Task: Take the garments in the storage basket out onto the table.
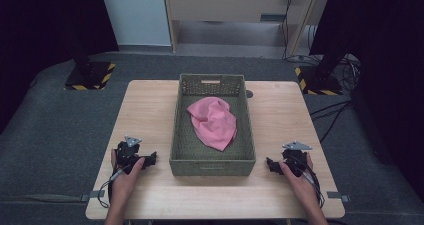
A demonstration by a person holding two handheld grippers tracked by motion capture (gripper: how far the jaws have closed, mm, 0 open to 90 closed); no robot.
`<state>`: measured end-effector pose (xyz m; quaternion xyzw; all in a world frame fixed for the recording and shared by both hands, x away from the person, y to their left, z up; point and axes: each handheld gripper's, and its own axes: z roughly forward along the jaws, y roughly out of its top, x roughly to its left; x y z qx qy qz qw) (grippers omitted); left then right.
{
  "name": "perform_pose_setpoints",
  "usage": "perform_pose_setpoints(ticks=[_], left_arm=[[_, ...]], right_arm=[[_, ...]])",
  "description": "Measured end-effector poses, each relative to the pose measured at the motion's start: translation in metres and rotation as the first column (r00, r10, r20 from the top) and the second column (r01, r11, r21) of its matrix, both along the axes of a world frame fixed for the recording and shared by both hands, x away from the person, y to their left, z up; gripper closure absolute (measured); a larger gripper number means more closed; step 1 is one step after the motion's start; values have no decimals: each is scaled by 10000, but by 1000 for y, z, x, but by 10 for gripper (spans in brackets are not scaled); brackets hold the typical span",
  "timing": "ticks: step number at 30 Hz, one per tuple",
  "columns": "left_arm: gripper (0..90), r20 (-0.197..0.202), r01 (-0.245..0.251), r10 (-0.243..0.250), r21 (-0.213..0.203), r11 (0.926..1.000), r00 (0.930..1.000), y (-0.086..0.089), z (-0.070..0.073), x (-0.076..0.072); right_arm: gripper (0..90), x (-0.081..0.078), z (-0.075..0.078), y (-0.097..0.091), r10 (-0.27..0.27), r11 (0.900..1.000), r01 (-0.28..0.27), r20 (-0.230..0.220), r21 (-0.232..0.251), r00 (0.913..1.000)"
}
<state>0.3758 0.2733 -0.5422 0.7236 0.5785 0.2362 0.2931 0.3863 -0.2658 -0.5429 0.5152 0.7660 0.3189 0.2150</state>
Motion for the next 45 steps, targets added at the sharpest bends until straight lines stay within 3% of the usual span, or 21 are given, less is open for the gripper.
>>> perform_pose_setpoints(ticks=[30, 45], left_arm=[[0, 3, 3, -3, -1, 10000, 10000, 0, 0, 0], [0, 2, 5, -5, -1, 10000, 10000, 0, 0, 0]], right_arm=[[27, -2, 0, -2, 99, 9999, -99, -24, 86, 9999], [34, -8, 17, -2, 253, 9996, -254, 99, 112, 9996]])
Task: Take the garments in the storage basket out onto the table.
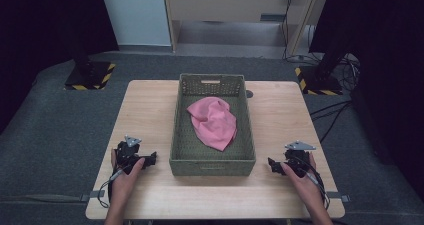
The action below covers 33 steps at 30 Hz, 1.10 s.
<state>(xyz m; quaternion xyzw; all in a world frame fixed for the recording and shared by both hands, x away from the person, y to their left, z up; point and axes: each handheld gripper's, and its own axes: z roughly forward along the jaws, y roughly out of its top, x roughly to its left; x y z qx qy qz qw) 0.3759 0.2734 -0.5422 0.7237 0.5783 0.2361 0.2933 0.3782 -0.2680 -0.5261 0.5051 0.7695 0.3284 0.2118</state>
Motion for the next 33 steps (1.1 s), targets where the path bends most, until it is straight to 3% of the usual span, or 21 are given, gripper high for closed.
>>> perform_pose_setpoints(ticks=[14, 33], left_arm=[[0, -2, 2, -2, 2, 10000, 10000, 0, 0, 0], [0, -2, 1, -1, 2, 10000, 10000, 0, 0, 0]], right_arm=[[34, -5, 30, 4, 308, 9995, -308, 295, -23, 9991], [33, -9, 81, 8, 516, 9986, -519, 857, 20, 9950]])
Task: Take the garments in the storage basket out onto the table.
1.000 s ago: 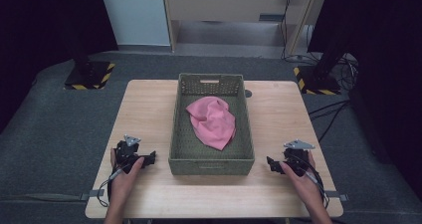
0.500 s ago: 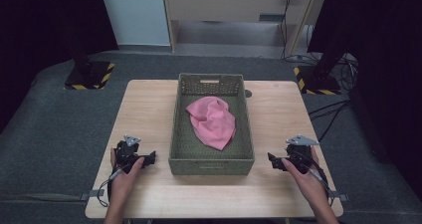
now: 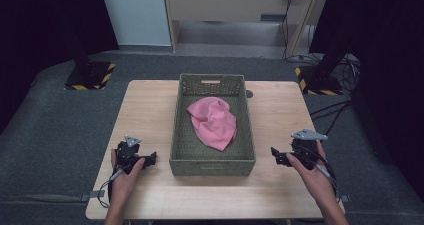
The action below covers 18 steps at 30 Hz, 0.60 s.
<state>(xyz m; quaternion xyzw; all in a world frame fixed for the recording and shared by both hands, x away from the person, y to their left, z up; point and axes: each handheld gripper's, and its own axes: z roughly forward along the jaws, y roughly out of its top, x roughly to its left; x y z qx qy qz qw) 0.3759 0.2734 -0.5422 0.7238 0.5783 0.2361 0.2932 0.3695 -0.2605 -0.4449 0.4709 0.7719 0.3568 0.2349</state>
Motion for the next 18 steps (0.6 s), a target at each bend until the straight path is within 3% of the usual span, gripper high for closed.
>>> perform_pose_setpoints(ticks=[18], left_arm=[[0, 1, -1, 1, -1, 10000, 10000, 0, 0, 0]], right_arm=[[32, 0, 46, 18, 465, 9978, -481, 361, 459, 9983]])
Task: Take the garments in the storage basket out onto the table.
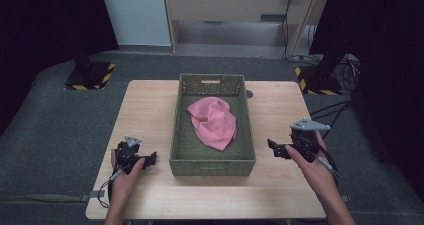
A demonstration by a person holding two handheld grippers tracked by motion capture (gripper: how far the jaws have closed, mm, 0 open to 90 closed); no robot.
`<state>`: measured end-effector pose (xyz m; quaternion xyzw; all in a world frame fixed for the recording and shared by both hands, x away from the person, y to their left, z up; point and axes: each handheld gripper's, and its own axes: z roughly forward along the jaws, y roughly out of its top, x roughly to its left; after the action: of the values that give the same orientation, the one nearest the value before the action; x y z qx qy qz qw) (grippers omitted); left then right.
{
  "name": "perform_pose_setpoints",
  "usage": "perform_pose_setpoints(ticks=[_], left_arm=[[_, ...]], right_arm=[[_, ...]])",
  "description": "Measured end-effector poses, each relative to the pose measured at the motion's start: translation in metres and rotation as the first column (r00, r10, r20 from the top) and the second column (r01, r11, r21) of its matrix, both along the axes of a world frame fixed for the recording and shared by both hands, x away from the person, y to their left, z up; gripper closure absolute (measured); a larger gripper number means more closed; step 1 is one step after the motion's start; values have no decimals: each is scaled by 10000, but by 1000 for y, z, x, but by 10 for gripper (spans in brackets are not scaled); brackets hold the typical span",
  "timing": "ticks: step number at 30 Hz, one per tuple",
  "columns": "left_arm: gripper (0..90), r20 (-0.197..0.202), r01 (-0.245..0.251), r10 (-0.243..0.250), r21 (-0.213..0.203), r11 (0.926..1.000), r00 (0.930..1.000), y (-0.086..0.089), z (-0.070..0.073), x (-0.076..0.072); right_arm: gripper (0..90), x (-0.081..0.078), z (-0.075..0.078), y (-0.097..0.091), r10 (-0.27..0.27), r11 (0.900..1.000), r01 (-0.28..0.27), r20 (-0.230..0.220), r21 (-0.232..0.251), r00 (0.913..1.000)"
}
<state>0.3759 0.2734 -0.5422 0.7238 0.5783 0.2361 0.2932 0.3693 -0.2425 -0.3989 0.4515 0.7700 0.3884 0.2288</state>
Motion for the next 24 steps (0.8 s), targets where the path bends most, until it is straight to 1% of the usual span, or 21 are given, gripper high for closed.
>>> perform_pose_setpoints(ticks=[4, 12, 16, 20, 22, 24], left_arm=[[0, 1, 1, -1, 1, 10000, 10000, 0, 0, 0], [0, 0, 2, -2, 3, 10000, 10000, 0, 0, 0], [0, 1, 0, 0, 2, 10000, 10000, 0, 0, 0], [0, 3, -1, 1, 2, 10000, 10000, 0, 0, 0], [0, 5, -2, 2, 2, 10000, 10000, 0, 0, 0], [0, 8, -7, 7, 3, 10000, 10000, 0, 0, 0]], right_arm=[[31, 1, 9, 7, 144, 9999, -144, 82, -34, 9999], [29, 6, 21, 24, 434, 9990, -432, 178, -95, 9989], [29, 8, 23, 32, 592, 9980, -588, 180, -211, 9981], [29, 12, 25, 39, 689, 9975, -687, 172, -141, 9975], [27, 15, 26, 42, 711, 9975, -710, 93, -66, 9974], [27, 19, 28, 47, 741, 9972, -740, 90, -98, 9972]])
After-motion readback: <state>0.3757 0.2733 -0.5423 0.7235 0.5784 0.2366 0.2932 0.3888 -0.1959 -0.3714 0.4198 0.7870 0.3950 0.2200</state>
